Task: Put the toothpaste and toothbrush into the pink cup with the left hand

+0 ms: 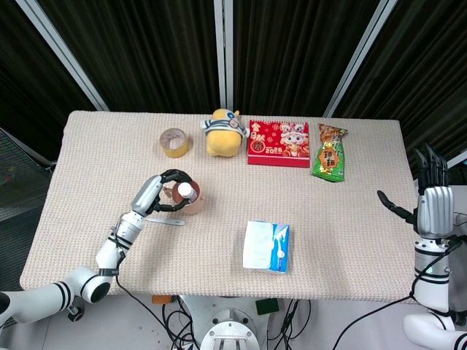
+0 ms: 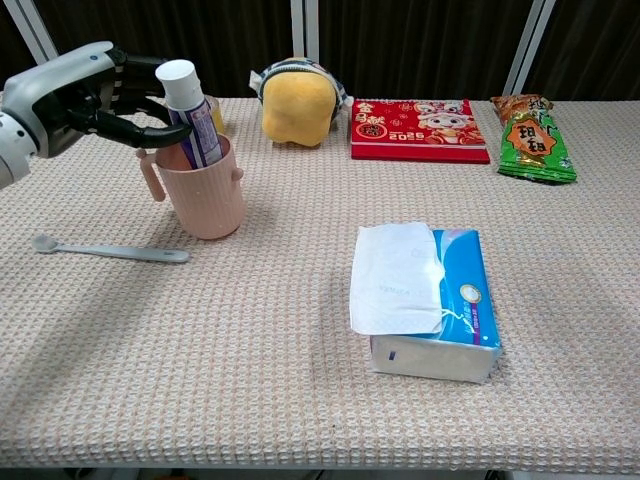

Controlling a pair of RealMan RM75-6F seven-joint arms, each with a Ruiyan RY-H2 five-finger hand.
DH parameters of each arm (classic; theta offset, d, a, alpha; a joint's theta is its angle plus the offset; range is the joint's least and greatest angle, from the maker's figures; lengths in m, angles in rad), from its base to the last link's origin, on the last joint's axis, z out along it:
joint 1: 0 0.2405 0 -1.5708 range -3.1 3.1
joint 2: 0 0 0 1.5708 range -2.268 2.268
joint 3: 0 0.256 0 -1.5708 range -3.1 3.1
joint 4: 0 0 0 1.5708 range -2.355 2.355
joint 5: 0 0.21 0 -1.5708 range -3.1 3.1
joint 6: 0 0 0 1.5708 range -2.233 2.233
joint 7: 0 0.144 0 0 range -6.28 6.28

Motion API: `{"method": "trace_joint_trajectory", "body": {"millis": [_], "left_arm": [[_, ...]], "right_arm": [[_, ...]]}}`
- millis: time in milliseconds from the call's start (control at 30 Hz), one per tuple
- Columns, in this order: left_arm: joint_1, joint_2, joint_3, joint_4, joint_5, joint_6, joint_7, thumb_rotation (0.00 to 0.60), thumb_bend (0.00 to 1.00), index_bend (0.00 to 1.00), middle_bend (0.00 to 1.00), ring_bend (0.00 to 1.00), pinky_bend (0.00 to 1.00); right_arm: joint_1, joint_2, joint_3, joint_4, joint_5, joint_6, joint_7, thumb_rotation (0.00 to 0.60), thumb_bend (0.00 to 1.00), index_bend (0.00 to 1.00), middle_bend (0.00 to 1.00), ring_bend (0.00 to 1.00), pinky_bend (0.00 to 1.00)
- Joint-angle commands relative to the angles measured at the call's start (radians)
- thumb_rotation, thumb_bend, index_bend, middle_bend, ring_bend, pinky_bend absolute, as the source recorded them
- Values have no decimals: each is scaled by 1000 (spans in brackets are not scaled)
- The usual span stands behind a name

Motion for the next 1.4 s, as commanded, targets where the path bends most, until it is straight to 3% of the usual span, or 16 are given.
{"method": "trace_joint_trajectory", "body": {"millis": [33, 200, 467, 967, 1400], "left_arm": [[0, -5, -1, 8, -8, -4, 4, 600, 321, 568, 331, 231, 240], [1, -10, -4, 16, -16, -5, 3, 600, 321, 578, 328, 227, 226], [2, -20, -2, 36, -22, -10, 6, 600, 322, 586, 265, 101, 221], [2, -24, 11, 55, -18, -32, -30, 600, 321, 584, 218, 96, 213], [-4, -24, 26, 67, 1, -47, -75, 600, 299, 460, 198, 88, 211]], "right_arm": [[-1, 0, -1, 0, 1, -1, -1, 600, 378, 0, 0, 0, 0], [-2, 0, 2, 0, 1, 3, -1, 600, 379, 0, 0, 0, 0], [-2, -6, 3, 6, 2, 4, -1, 600, 380, 0, 0, 0, 0], [-2, -11, 0, 11, 5, -4, -1, 600, 380, 0, 0, 0, 0], [0, -16, 5, 24, -7, 8, 29, 600, 388, 0, 0, 0, 0]]}}
